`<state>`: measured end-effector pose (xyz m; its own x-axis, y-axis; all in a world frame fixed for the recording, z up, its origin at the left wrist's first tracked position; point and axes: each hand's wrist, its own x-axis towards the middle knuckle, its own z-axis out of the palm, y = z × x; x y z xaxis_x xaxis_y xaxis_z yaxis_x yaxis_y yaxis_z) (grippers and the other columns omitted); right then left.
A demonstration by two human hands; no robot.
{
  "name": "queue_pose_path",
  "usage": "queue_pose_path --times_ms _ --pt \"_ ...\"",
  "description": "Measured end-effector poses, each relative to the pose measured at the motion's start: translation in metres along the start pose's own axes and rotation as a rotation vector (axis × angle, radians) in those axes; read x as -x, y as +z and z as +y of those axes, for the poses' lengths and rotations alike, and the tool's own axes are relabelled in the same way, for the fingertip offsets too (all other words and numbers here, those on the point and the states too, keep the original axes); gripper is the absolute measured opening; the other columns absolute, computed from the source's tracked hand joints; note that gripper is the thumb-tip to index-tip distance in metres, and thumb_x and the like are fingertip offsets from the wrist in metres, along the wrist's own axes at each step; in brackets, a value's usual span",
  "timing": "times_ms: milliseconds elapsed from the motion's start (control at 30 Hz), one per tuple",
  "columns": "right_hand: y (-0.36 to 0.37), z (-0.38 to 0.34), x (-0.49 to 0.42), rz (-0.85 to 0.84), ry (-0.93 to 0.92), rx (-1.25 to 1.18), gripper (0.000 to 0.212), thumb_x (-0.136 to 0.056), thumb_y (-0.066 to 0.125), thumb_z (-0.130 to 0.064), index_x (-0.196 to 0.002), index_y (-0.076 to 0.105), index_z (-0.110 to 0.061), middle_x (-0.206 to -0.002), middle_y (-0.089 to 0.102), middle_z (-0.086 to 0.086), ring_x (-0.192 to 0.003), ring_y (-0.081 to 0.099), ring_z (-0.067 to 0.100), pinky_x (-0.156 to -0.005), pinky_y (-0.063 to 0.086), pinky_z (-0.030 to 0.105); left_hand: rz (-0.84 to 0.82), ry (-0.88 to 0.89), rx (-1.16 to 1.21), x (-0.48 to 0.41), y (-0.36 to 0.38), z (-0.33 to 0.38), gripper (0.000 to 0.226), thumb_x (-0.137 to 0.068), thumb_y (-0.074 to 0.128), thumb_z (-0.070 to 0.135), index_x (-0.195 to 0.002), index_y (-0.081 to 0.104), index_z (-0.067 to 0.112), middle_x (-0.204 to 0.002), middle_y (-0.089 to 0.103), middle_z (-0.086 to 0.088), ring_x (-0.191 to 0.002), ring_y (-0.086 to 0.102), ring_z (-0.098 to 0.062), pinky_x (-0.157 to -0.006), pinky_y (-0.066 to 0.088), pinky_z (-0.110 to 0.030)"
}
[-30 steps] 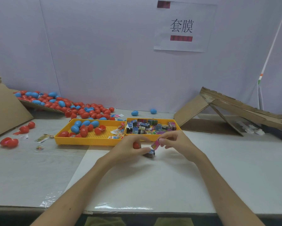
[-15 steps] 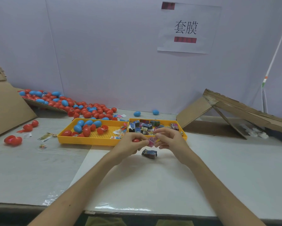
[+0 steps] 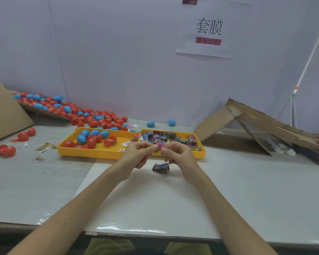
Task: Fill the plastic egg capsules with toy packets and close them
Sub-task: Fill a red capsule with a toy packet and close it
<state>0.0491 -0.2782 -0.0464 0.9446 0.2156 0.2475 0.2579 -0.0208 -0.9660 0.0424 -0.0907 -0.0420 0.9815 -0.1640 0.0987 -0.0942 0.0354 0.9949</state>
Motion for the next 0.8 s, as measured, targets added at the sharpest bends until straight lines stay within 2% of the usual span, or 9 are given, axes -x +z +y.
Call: queue_pose_path --times_ms 67,167,300,400,500,600,667,800 --pt "-0.002 0.000 0.001 0.019 -0.027 0.003 0.006 -0.087 0.077 -0.017 -0.088 0.071 -0.017 -0.079 0.071 0.003 -0.063 0.060 0.013 -0.059 0.047 0.022 0.002 -0.010 0.002 0.000 0.000 -0.001 0.015 -0.091 0.074 0.030 -0.082 0.074 0.019 -0.061 0.042 0.000 -0.047 0.030 -0.010 -0.040 0.019 -0.020" --pt "0.003 0.002 0.001 0.031 -0.049 0.037 0.005 -0.086 0.078 -0.017 -0.086 0.074 -0.020 -0.076 0.071 -0.005 -0.068 0.061 0.007 -0.060 0.046 0.017 -0.020 -0.020 0.012 0.001 0.000 -0.003 0.014 -0.092 0.073 0.031 -0.086 0.074 0.018 -0.061 0.040 0.001 -0.048 0.029 -0.010 -0.042 0.018 -0.021" --pt "0.006 -0.001 -0.003 0.061 -0.062 0.035 0.003 -0.087 0.077 -0.019 -0.086 0.076 -0.021 -0.078 0.072 -0.007 -0.076 0.063 0.005 -0.064 0.049 0.018 -0.033 -0.023 0.058 0.000 -0.001 -0.003 0.018 -0.089 0.073 0.036 -0.084 0.074 0.019 -0.061 0.039 0.001 -0.047 0.029 -0.009 -0.042 0.020 -0.020" --pt "0.004 -0.002 -0.003 0.078 -0.045 0.006 0.002 -0.087 0.077 -0.017 -0.086 0.077 -0.019 -0.082 0.073 -0.003 -0.082 0.064 0.009 -0.071 0.052 0.026 -0.038 -0.004 0.057 -0.001 -0.001 -0.003 0.018 -0.083 0.076 0.040 -0.078 0.075 0.022 -0.059 0.040 0.002 -0.047 0.030 -0.008 -0.041 0.022 -0.020" --pt "0.002 -0.002 0.001 0.094 -0.024 -0.036 0.002 -0.087 0.076 -0.016 -0.086 0.076 -0.014 -0.078 0.070 -0.002 -0.081 0.061 0.012 -0.077 0.049 0.034 -0.007 0.009 0.037 -0.001 0.001 -0.004 0.018 -0.087 0.075 0.035 -0.079 0.074 0.019 -0.059 0.041 0.003 -0.047 0.030 -0.009 -0.041 0.022 -0.019" --pt "-0.001 -0.003 0.004 0.097 -0.015 -0.065 0.009 -0.088 0.075 -0.015 -0.091 0.076 -0.007 -0.080 0.068 0.000 -0.080 0.060 0.011 -0.076 0.049 0.032 0.046 0.021 -0.051 -0.001 0.001 -0.004 0.018 -0.089 0.076 0.033 -0.081 0.073 0.018 -0.056 0.044 0.004 -0.045 0.032 -0.009 -0.040 0.024 -0.019" --pt "-0.002 -0.003 0.007 0.096 -0.020 -0.070 0.011 -0.088 0.075 -0.014 -0.093 0.076 -0.004 -0.085 0.069 0.005 -0.081 0.060 0.012 -0.073 0.049 0.029 0.051 0.034 -0.122 -0.001 0.004 -0.005 0.020 -0.090 0.075 0.031 -0.074 0.073 0.021 -0.054 0.047 0.004 -0.044 0.035 -0.009 -0.040 0.025 -0.019" --pt "0.000 -0.003 0.011 0.091 -0.033 -0.068 0.004 -0.089 0.074 -0.011 -0.089 0.078 -0.011 -0.085 0.071 0.005 -0.075 0.060 0.010 -0.065 0.048 0.023 0.027 0.047 -0.194 0.000 0.007 -0.007 0.026 -0.093 0.070 0.019 -0.067 0.068 0.022 -0.055 0.050 0.002 -0.047 0.038 -0.011 -0.040 0.027 -0.019"
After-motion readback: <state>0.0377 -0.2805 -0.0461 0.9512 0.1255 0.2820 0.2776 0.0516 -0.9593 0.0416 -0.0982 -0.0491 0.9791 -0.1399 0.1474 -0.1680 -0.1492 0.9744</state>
